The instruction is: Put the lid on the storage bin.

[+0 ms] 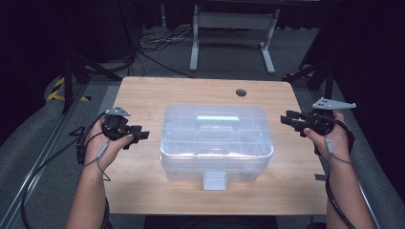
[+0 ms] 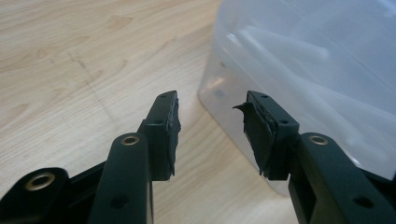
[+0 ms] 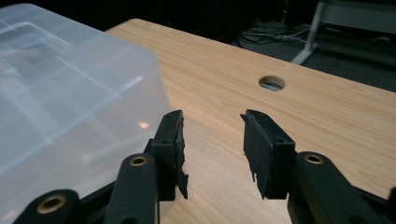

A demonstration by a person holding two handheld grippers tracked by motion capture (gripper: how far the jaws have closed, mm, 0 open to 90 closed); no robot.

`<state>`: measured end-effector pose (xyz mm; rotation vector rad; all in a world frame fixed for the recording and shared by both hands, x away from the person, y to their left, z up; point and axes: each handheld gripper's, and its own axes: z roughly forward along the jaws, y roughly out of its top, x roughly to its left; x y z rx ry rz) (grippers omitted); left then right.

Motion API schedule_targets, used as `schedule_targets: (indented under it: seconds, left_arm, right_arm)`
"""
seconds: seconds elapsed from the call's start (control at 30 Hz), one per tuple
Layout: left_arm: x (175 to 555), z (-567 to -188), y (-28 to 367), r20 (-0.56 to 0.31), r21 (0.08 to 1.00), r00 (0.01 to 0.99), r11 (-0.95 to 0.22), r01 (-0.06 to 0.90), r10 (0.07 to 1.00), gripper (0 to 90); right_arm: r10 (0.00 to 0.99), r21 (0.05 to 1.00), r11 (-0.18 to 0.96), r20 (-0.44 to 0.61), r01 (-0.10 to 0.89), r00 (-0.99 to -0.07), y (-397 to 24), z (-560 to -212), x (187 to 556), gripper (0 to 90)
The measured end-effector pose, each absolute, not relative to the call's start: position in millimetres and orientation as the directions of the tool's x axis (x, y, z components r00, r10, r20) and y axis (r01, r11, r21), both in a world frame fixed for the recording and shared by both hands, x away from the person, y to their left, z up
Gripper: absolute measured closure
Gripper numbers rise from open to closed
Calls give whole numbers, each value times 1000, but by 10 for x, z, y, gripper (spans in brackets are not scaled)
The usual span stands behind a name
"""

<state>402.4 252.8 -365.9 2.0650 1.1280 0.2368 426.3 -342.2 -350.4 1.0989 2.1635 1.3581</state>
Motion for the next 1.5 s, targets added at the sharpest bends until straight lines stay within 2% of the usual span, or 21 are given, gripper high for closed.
schedule_targets:
  seconds: [0.13,0.23,0.5,0.63,0.83,1.27,1.5]
  left_arm:
    - [4089,-3748,2556,-159,697,567,-315,644,808,521]
    - [4139,-3845,2567,-173,699,542,-285,656,823,503]
    - [4263,-4050,2545,-156,694,530,-289,659,833,505]
    - [4318,-4165,2525,-146,679,536,-310,665,831,448]
    - [4361,-4276,2525,-142,657,531,-322,682,835,424]
    - [4404,-4412,2512,-123,630,534,-350,693,836,418]
    - [4417,-4463,2545,-95,625,518,-354,696,850,400]
  right_arm:
    - [791,861,246,87,445,-606,-3453,-3629,4338,586]
    - [806,849,236,102,474,-584,-3498,-3770,4419,586]
    - [812,827,282,65,487,-580,-3472,-3985,4532,564]
    - [810,815,305,51,493,-585,-3432,-4133,4596,553]
    - [811,793,315,60,521,-582,-3404,-4324,4666,554]
    - [837,788,267,96,554,-539,-3546,-4614,4758,550]
    - [841,785,283,74,551,-536,-3570,-4752,4788,520]
